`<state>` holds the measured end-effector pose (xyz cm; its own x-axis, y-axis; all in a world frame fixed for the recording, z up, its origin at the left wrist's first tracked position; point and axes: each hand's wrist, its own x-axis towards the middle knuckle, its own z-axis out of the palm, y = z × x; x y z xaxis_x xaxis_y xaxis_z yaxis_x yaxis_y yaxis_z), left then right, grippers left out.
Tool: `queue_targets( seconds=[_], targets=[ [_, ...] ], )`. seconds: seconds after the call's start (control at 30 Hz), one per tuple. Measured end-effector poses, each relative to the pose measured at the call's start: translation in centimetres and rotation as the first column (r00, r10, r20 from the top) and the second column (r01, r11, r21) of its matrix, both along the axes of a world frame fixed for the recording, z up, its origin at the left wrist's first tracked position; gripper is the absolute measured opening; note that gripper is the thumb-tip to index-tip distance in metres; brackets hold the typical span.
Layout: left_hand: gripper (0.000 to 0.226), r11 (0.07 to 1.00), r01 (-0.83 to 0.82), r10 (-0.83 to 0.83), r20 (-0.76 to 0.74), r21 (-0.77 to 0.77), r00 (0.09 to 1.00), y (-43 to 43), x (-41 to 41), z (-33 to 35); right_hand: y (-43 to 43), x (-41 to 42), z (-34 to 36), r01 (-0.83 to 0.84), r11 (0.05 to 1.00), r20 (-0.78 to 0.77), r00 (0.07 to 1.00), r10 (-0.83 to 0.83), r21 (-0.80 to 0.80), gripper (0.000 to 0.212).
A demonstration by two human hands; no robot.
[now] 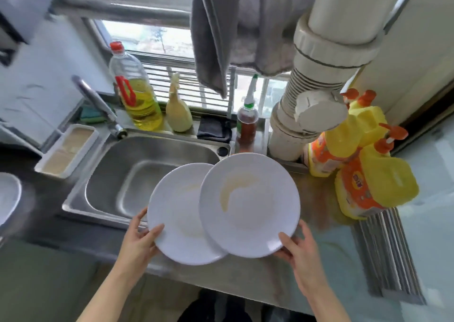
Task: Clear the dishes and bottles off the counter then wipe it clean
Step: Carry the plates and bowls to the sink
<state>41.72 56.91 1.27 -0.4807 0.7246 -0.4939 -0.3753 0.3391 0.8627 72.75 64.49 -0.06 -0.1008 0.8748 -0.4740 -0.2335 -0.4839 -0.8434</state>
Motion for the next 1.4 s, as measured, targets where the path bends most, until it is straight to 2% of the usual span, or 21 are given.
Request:
queue_targets(
  seconds=[0.2, 0.37, 0.4, 0.5, 0.6, 0.67, 0.93, 1.23, 1.4],
  targets=[
    [0.049, 0.99, -0.138, 0.139, -0.006, 0.025, 0.99, -3.1, -3.8, 0.5, 1.5, -4.9, 0.0, -0.215, 0.976, -0.04, 0.976, 0.215, -0.012, 0.061],
    [0.05, 0.962, -0.269, 0.269, 0.007, 0.042, 0.963, -3.2, -7.8, -0.9, 2.7, -9.8, -0.6, -0.261, 0.965, -0.072, 0.963, 0.258, -0.036, 0.057],
    [0.05, 0.952, -0.302, 0.302, 0.004, 0.044, 0.953, -3.1, -8.8, -1.2, 2.9, -10.9, -0.7, -0.257, 0.965, -0.077, 0.964, 0.254, -0.04, 0.059],
    [0.048, 0.915, -0.401, 0.401, 0.007, 0.034, 0.916, -3.4, -12.8, -2.6, 3.5, -14.6, -1.3, -0.226, 0.972, -0.089, 0.971, 0.22, -0.064, 0.086],
    [0.043, 0.879, -0.476, 0.476, 0.01, 0.014, 0.879, -3.8, -17.6, -3.7, 4.4, -18.4, -3.1, -0.159, 0.98, -0.08, 0.985, 0.15, -0.123, 0.05],
    [0.044, 0.863, -0.506, 0.506, 0.01, -0.014, 0.863, -3.7, -20.9, -4.1, 5.1, -21.3, -4.8, -0.114, 0.978, -0.025, 0.993, 0.112, -0.177, 0.045],
    [0.044, 0.865, -0.5, 0.501, 0.05, -0.043, 0.864, -1.5, -28.5, -4.7, 8.0, -31.6, -11.5, 0.084, 0.954, 0.106, 0.993, -0.055, -0.286, 0.052],
    [0.052, 0.888, -0.452, 0.458, 0.092, -0.079, 0.884, -0.2, -29.8, -6.4, 9.1, -35.3, -18.1, -0.03, 0.908, 0.141, 0.985, 0.098, -0.419, 0.057],
    [0.05, 0.893, -0.441, 0.449, 0.105, -0.091, 0.887, -0.1, -28.8, -6.4, 9.7, -35.4, -19.3, -0.059, 0.858, 0.145, 0.977, 0.153, -0.51, 0.044]
  ],
)
